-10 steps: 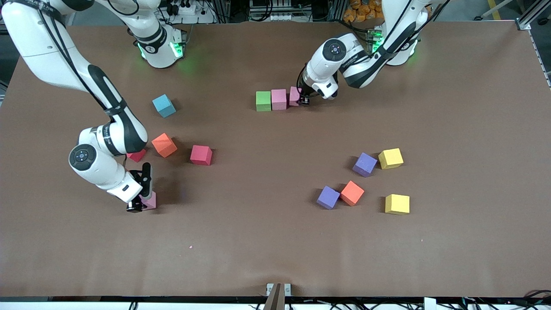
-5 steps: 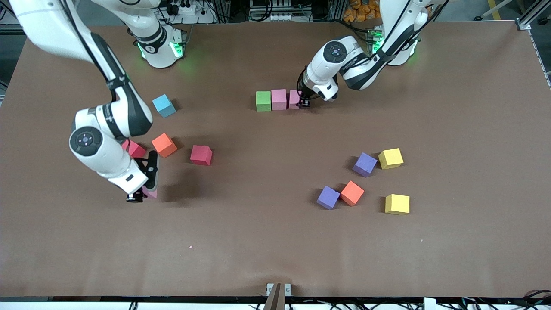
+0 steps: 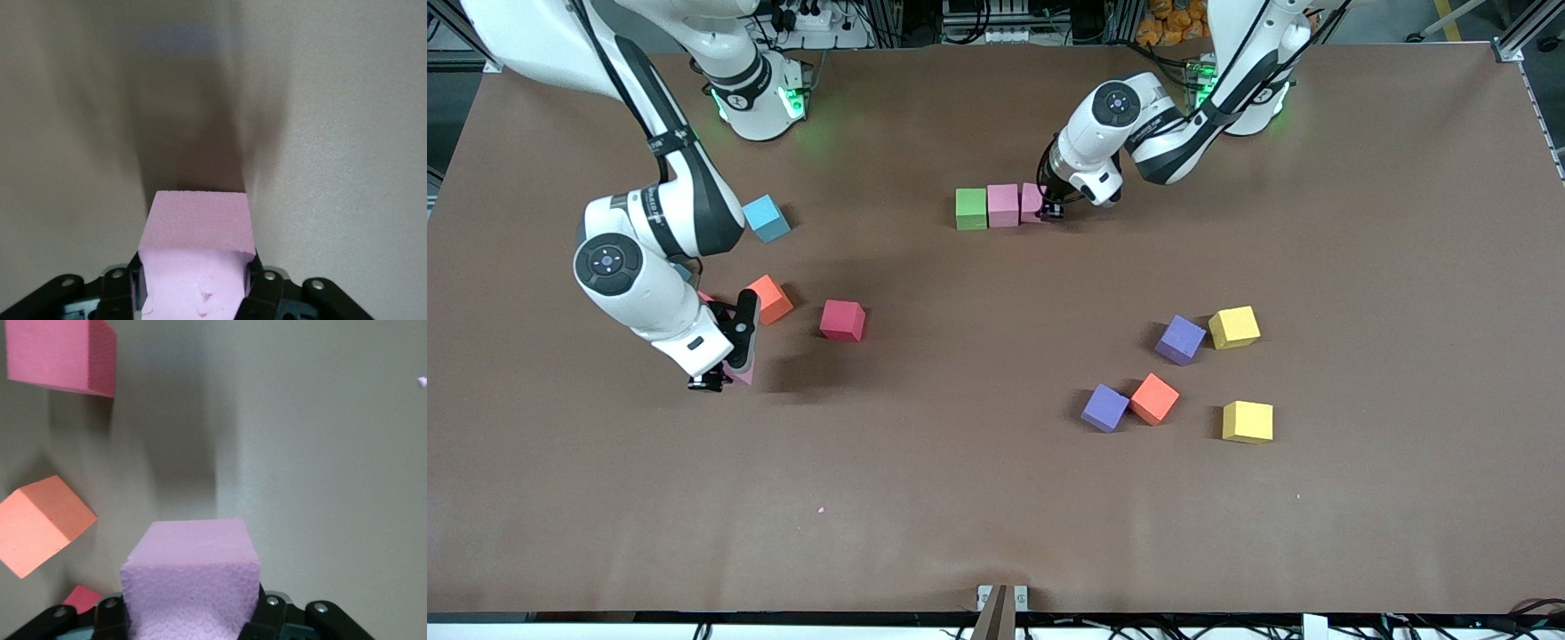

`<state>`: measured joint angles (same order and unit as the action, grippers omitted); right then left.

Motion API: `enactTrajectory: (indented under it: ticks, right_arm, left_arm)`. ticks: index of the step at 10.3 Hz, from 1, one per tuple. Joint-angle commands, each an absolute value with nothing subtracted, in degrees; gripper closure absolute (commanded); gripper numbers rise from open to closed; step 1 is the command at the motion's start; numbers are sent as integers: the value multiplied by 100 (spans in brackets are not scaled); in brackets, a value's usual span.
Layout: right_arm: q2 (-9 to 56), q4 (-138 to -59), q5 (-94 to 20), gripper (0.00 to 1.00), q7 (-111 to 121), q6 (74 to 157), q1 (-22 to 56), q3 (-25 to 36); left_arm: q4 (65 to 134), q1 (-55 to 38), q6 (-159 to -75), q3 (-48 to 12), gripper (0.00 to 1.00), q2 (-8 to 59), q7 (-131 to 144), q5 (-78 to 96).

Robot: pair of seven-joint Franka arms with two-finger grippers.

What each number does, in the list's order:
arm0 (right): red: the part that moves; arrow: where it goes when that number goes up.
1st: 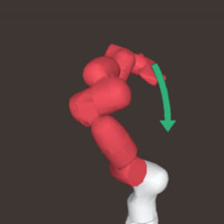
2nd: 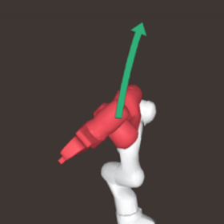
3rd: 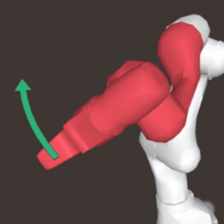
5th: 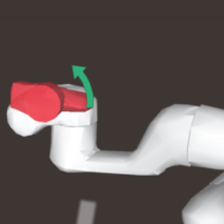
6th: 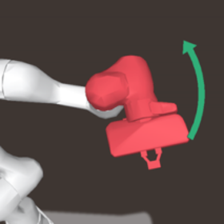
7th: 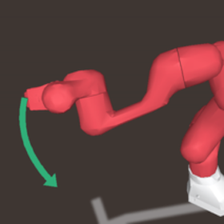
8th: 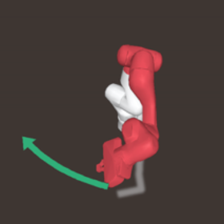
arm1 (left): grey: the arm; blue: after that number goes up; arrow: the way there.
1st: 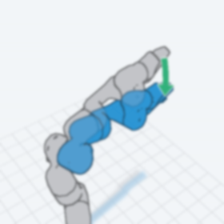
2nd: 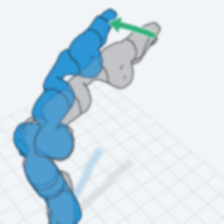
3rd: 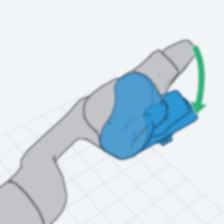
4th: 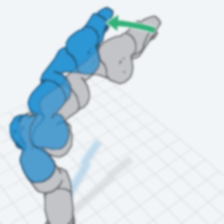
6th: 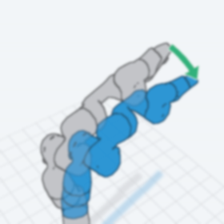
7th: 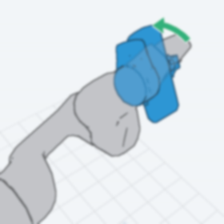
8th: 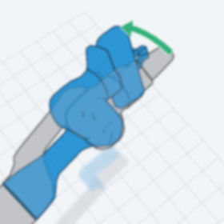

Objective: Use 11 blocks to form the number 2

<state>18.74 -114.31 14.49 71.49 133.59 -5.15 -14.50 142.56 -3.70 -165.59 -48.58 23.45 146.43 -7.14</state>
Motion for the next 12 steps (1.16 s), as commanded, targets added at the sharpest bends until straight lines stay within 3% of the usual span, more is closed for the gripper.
enactTrajectory:
  ticks: [1, 12]
  right_arm:
    - [1661, -11637, 1345, 59, 7242, 13254, -589, -1520]
    - [1521, -11628, 976, 60, 6645, 13017, -316, -1749]
  left_arm:
    - [14230, -431, -16646, -4773, 68, 2399, 14845, -844]
    - [14072, -641, -16708, -4667, 68, 2478, 15284, -844]
